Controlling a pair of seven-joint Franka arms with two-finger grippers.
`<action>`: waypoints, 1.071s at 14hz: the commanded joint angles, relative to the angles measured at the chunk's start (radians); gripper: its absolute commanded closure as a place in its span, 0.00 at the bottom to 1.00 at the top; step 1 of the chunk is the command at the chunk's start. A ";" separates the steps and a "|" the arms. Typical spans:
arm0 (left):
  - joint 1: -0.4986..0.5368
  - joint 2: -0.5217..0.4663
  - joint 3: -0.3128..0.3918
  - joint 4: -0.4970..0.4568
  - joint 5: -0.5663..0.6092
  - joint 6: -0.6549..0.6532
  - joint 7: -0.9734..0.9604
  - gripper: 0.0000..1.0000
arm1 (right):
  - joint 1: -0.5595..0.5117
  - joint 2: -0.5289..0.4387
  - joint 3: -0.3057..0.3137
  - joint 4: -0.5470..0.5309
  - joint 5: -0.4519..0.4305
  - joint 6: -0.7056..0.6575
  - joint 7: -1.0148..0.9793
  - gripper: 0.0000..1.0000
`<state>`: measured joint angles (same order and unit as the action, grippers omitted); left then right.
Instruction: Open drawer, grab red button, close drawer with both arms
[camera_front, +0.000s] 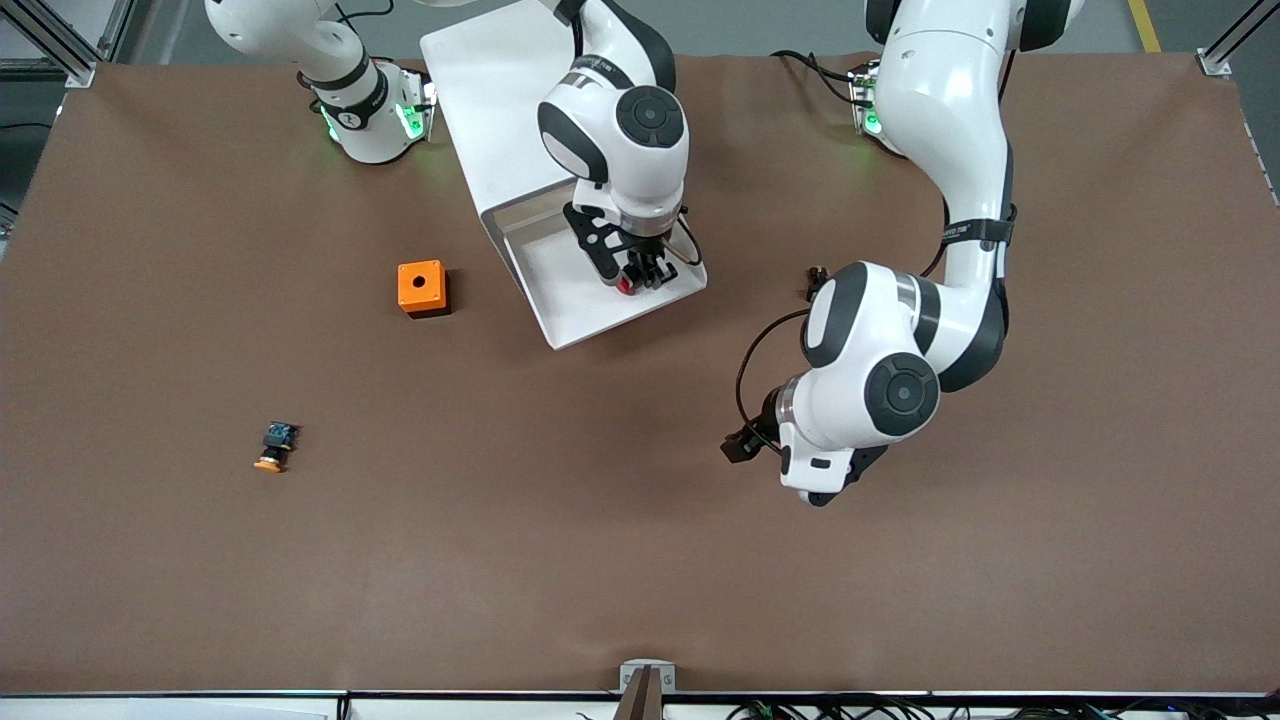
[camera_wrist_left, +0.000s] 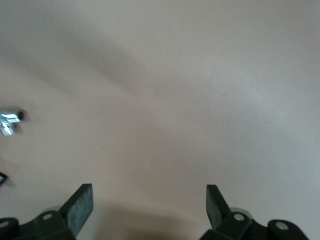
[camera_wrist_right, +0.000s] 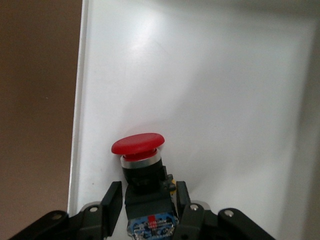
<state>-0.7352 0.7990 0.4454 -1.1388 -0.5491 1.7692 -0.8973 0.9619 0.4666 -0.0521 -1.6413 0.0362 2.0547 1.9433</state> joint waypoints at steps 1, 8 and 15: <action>-0.023 -0.049 0.009 -0.030 0.092 -0.005 0.006 0.01 | 0.003 0.018 -0.005 0.028 0.002 -0.008 0.002 0.84; -0.079 -0.047 0.009 -0.041 0.094 -0.005 0.012 0.01 | -0.024 0.012 -0.005 0.044 0.014 -0.022 -0.081 1.00; -0.130 -0.040 0.004 -0.044 0.094 -0.004 0.014 0.01 | -0.164 -0.020 -0.006 0.193 0.071 -0.278 -0.328 1.00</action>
<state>-0.8401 0.7693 0.4442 -1.1668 -0.4791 1.7648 -0.8973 0.8407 0.4638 -0.0675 -1.4809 0.0853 1.8293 1.6926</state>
